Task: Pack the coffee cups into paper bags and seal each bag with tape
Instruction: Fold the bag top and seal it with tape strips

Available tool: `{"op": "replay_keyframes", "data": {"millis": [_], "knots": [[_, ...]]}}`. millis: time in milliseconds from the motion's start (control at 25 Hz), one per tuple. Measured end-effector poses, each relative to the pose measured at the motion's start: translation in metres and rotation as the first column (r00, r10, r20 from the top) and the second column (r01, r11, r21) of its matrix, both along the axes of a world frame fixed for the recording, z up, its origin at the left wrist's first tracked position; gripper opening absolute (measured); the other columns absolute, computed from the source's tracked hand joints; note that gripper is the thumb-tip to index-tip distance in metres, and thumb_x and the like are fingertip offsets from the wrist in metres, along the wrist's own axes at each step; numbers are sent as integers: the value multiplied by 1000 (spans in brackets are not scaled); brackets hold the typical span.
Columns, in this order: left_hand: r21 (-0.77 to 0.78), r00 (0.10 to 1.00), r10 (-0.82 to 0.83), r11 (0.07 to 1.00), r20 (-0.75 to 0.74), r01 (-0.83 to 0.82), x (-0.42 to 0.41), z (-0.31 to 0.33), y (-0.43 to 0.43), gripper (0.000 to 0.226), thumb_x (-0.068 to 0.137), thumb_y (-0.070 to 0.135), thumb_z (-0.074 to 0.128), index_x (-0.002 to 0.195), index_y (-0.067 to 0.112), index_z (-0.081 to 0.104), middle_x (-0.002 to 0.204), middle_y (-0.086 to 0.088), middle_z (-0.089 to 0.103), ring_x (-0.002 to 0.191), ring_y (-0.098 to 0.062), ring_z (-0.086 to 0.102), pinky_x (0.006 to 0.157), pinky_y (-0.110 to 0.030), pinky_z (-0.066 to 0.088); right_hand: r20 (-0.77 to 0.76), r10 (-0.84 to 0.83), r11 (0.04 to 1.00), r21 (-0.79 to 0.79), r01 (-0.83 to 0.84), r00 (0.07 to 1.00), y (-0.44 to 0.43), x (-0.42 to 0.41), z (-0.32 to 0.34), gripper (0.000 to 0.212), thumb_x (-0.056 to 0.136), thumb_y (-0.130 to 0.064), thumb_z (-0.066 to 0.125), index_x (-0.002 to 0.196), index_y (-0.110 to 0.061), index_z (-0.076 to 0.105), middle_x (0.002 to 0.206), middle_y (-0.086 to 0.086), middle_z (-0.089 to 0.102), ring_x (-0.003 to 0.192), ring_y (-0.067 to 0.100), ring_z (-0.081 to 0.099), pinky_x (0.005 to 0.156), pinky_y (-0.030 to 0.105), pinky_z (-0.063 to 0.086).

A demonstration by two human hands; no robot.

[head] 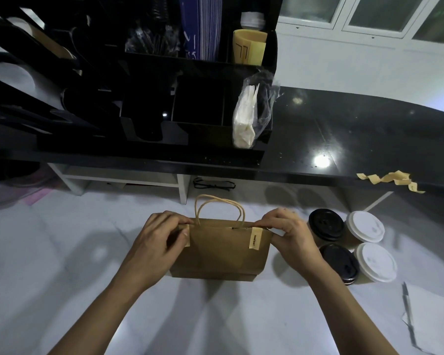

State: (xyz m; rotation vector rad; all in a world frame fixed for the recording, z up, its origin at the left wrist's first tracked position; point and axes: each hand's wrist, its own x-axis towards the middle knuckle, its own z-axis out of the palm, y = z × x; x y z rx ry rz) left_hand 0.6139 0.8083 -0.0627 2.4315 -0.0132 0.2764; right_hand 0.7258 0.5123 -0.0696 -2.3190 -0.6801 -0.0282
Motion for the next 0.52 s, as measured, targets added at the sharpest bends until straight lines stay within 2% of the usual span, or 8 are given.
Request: {"op": "replay_keyframes", "data": {"millis": [120, 320, 440, 520], "knots": [[-5, 1000, 0, 1000, 9, 1, -1, -1, 1, 34, 94, 47, 40, 110, 29, 64, 109, 22, 57, 113, 0, 47, 87, -12, 38, 8, -22, 1000, 6, 22, 1000, 0, -3, -4, 28, 83, -15, 81, 99, -37, 79, 95, -32, 59, 99, 3, 54, 81, 44, 50], [-19, 1000, -1, 1000, 24, 2, -3, 0, 1, 36, 94, 49, 38, 112, 30, 63, 112, 24, 54, 115, 2, 45, 87, -13, 38, 10, -48, 998, 31, 48, 999, 2, -8, -4, 32, 84, -16, 82, 102, -42, 77, 102, -34, 61, 102, -4, 56, 84, 37, 49], [-43, 999, 17, 999, 37, -15, -5, -2, 2, 28, 97, 41, 45, 120, 32, 59, 121, 23, 51, 119, -1, 46, 93, -17, 40, -57, -57, 997, 47, 60, 997, -2, -17, -1, 54, 83, -12, 81, 121, -47, 66, 106, -27, 65, 101, 4, 61, 86, 24, 47], [-80, 997, 48, 996, 54, -43, -8, -5, 3, 31, 99, 30, 53, 130, 33, 53, 131, 18, 48, 123, -5, 46, 97, -25, 44, -123, -113, 990, 65, 121, 986, -6, -26, -2, 58, 88, -7, 76, 127, -46, 59, 109, -22, 67, 100, 6, 61, 84, 16, 46]]}}
